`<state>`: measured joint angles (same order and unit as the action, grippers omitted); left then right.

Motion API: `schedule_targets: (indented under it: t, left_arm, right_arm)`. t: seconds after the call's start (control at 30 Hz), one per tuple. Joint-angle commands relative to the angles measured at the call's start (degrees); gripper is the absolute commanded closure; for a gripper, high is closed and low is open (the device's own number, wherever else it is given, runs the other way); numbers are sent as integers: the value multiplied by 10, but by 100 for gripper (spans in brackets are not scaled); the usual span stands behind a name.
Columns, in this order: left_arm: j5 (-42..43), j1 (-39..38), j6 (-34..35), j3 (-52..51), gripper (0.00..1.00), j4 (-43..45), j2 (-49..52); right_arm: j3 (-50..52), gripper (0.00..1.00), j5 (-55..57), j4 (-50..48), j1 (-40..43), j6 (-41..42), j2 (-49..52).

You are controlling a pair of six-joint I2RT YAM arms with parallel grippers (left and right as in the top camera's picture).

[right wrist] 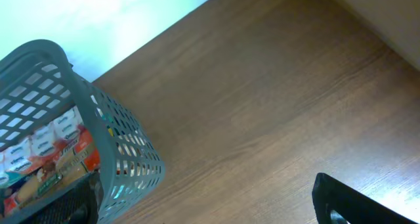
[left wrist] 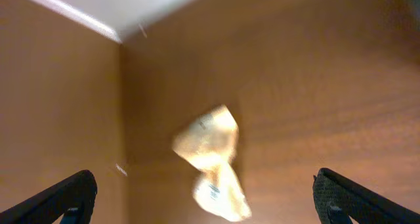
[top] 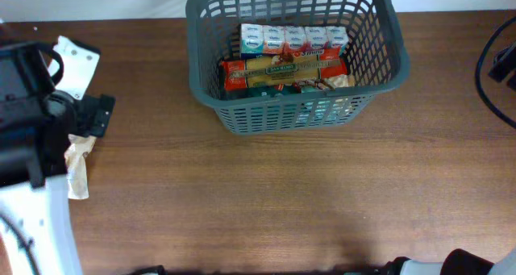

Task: Pack container
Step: 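Lift the spaghetti pack with the left gripper and drop it into the basket, then move the left gripper to the clear plastic bag and grasp it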

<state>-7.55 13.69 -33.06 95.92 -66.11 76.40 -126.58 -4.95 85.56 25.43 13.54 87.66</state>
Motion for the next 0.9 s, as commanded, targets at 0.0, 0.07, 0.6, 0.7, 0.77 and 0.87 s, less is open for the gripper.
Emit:
schedule_targets:
  t: [0.0,0.07,0.6,0.7,0.77,0.87]
  left_arm:
    - [18,55,96,-65,1,10,28]
    - [18,83,119,-94,1,23,51]
    - [31,169,117,-126,0,69,302]
    - [3,176,111,-126,0,78,334]
    - [-13,180,111,-126,0,91,347]
    - [-35,187,109,-126,0,106,365]
  right_arm:
    - [-6,1,3,0,2,5,2]
    - [-6,1,3,0,2,5,2]
    - [-6,1,3,0,2,5,2]
    - [-6,1,3,0,2,5,2]
    - [-6,1,3,0,2,5,2]
    - [-6,1,3,0,2,5,2]
